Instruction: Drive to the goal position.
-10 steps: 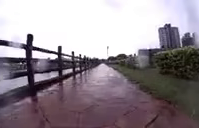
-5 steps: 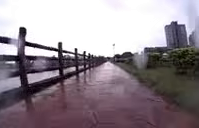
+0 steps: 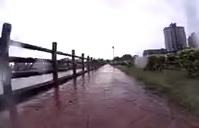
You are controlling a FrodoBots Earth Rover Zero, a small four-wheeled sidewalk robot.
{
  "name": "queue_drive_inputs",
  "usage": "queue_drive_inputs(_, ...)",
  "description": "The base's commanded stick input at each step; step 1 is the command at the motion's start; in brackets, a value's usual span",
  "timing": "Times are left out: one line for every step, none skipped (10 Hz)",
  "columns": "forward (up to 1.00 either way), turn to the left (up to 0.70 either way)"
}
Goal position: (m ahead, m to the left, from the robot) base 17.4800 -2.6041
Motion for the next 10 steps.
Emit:
queue_drive_inputs(1.00, 0.00)
queue_drive_inputs(1.00, 0.00)
queue_drive_inputs(1.00, 0.00)
queue_drive_inputs(1.00, 0.00)
queue_drive_inputs(1.00, 0.00)
queue_drive_inputs(1.00, 0.00)
queue_drive_inputs(1.00, 0.00)
queue_drive_inputs(1.00, 0.00)
queue_drive_inputs(1.00, 0.00)
queue_drive_inputs(1.00, 0.00)
